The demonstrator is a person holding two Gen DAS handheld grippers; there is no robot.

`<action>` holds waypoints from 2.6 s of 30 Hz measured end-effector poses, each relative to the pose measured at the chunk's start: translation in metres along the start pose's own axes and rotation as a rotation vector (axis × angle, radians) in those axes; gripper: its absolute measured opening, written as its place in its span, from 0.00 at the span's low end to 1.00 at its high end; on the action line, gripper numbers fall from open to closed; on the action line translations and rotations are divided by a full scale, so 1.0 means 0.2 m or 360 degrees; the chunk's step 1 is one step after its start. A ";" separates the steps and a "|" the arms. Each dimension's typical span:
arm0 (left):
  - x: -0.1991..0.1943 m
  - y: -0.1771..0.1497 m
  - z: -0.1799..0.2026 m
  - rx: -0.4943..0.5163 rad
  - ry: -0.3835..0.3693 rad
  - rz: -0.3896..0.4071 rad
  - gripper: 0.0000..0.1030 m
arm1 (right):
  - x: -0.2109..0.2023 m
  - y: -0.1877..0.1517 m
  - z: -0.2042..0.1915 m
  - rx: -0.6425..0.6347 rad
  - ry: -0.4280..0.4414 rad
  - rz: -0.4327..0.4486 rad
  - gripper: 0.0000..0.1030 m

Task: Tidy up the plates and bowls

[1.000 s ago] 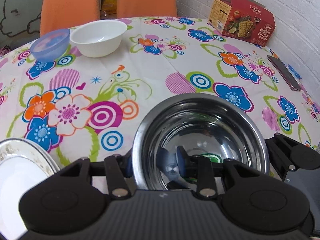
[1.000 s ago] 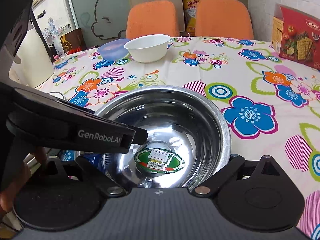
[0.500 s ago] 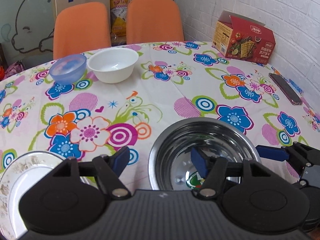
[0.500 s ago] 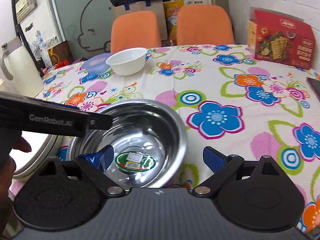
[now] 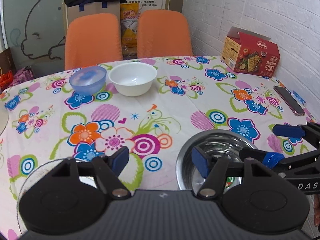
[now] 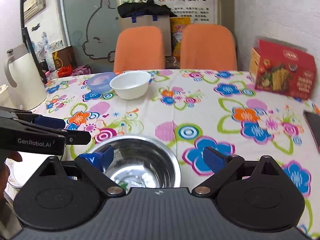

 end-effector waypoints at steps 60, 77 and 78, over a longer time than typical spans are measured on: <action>0.83 0.66 -0.46 -0.0870 -0.0237 -0.0333 0.30 | 1.03 0.57 -0.19 -0.0271 0.0384 -0.0395 0.80; 0.86 0.53 -0.47 -0.0863 -0.0258 -0.0342 0.26 | 0.97 0.49 -0.14 -0.0396 0.0300 -0.0298 0.70; 0.86 0.53 -0.46 -0.0866 -0.0282 -0.0353 0.24 | 0.97 0.48 -0.16 -0.0393 0.0352 -0.0318 0.68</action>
Point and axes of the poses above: each gripper's, at about its wrist camera, not at the fingertips, and x roughly the way its jaws point, z to its right, y to its top, the point moved 5 cm from there along x, roughly the way its jaws point, and after that the axes turned 4 degrees about -z, right-handed, at the moved point
